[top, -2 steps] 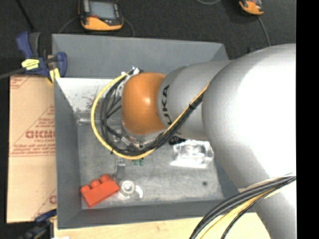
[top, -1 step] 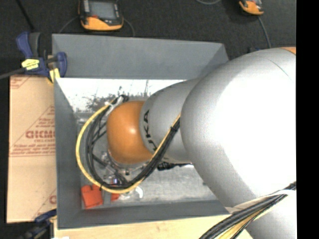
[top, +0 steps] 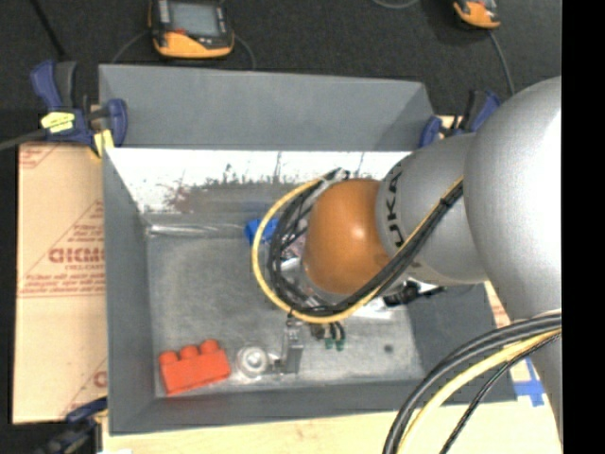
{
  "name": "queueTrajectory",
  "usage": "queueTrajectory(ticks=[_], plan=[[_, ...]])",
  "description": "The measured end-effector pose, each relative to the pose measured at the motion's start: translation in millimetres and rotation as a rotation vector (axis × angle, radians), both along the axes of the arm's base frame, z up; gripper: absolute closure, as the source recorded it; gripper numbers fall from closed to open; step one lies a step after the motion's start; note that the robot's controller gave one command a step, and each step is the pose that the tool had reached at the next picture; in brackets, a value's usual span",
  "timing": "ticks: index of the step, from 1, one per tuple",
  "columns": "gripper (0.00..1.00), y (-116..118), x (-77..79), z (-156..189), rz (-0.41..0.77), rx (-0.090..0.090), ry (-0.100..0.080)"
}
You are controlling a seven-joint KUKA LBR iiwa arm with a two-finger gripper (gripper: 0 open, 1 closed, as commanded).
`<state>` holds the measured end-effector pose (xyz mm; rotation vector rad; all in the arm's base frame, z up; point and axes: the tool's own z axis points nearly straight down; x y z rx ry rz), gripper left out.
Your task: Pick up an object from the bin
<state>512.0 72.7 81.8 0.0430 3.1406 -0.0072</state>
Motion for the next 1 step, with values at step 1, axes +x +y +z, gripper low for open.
queueTrajectory(ticks=[1], plan=[[0.00, 48.7, -33.6, -2.7, 0.325, 0.004, -0.016]])
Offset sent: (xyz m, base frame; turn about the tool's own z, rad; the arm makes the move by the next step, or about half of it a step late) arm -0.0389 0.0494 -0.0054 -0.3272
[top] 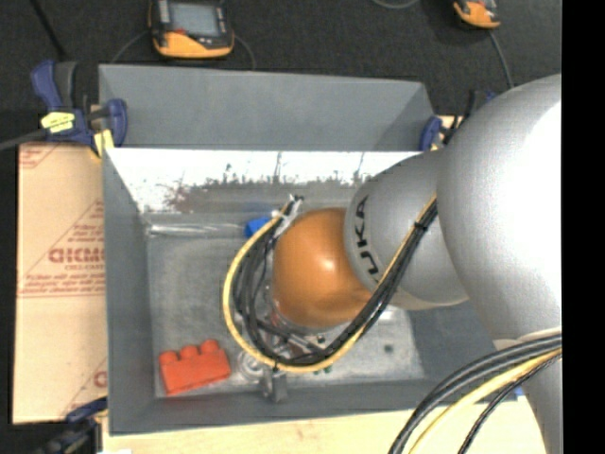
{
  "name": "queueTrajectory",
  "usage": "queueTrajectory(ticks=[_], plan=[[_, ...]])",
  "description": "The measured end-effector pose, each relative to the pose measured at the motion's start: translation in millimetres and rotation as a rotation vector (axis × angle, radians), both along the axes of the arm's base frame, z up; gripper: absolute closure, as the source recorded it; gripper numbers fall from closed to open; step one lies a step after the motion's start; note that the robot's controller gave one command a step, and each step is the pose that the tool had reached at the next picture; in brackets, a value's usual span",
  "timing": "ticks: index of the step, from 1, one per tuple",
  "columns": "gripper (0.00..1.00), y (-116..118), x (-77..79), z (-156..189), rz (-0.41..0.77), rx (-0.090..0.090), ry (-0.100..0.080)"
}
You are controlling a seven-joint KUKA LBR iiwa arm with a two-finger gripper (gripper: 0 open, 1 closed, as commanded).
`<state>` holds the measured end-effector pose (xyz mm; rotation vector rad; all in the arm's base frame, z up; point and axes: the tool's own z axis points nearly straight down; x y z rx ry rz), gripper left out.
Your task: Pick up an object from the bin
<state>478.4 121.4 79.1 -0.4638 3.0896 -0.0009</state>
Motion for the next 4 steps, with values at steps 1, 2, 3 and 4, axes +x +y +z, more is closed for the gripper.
queueTrajectory(ticks=[1, 2, 3, 4], plan=[[1.00, 0, -0.6, 0, -0.005, 0.001, 0.003], [1.00, -11, 5.7, 128, -0.034, 0.000, 0.006], [1.00, 14, 16.3, 69, -0.182, 0.001, 0.019], [0.00, 14, 17.0, 70, -0.184, 0.002, 0.017]])
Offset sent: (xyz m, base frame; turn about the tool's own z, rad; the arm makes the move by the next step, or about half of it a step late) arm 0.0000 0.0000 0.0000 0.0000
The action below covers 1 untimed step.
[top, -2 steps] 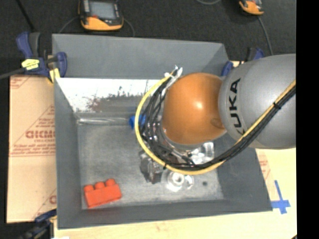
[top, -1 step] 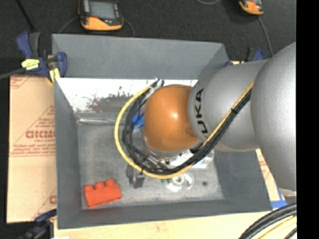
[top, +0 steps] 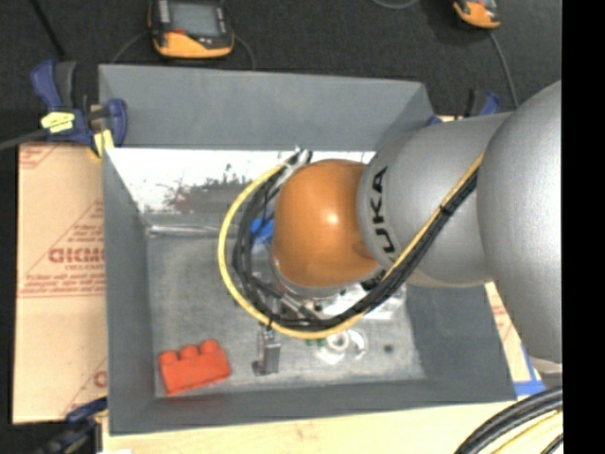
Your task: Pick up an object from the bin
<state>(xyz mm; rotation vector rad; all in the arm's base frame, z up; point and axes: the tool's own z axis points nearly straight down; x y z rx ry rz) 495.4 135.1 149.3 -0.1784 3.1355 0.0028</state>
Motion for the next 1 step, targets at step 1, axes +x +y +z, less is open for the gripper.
queueTrajectory(ticks=[1], plan=[[0.00, 42.3, -6.8, -75.8, 0.157, -0.002, 0.000]])
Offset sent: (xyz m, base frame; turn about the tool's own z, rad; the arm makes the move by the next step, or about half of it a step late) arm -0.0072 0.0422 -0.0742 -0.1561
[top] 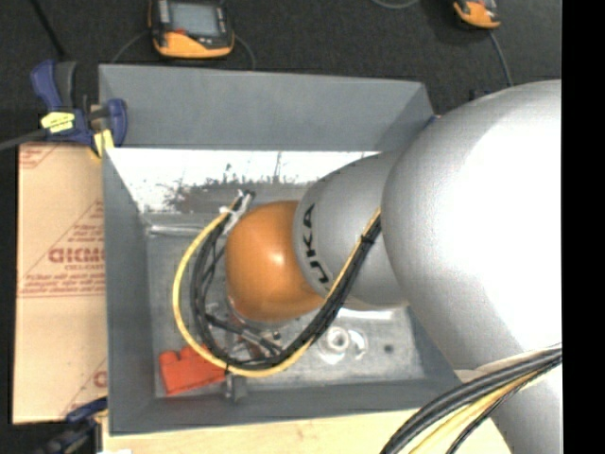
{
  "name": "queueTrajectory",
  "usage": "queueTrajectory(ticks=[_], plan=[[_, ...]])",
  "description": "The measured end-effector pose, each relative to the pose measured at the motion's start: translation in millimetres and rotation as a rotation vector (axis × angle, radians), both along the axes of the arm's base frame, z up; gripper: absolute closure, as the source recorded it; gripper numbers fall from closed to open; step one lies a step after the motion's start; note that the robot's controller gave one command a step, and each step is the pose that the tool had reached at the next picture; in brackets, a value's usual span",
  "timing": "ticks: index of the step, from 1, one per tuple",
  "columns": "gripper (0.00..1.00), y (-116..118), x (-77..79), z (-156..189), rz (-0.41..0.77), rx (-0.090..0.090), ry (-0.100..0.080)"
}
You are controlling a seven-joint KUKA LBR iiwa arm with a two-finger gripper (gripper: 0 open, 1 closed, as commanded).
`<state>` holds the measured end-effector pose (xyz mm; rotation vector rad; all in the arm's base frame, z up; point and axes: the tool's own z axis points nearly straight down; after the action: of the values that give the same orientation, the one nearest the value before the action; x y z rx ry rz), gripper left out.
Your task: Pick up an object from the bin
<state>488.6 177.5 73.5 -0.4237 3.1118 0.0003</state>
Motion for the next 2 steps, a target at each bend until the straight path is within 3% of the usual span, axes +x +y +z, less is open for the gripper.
queueTrajectory(ticks=[1, 2], plan=[[1.00, 0, 0.8, 2, -0.005, 0.002, -0.002], [1.00, 49, 40.3, 124, 0.014, 0.004, -0.012]])
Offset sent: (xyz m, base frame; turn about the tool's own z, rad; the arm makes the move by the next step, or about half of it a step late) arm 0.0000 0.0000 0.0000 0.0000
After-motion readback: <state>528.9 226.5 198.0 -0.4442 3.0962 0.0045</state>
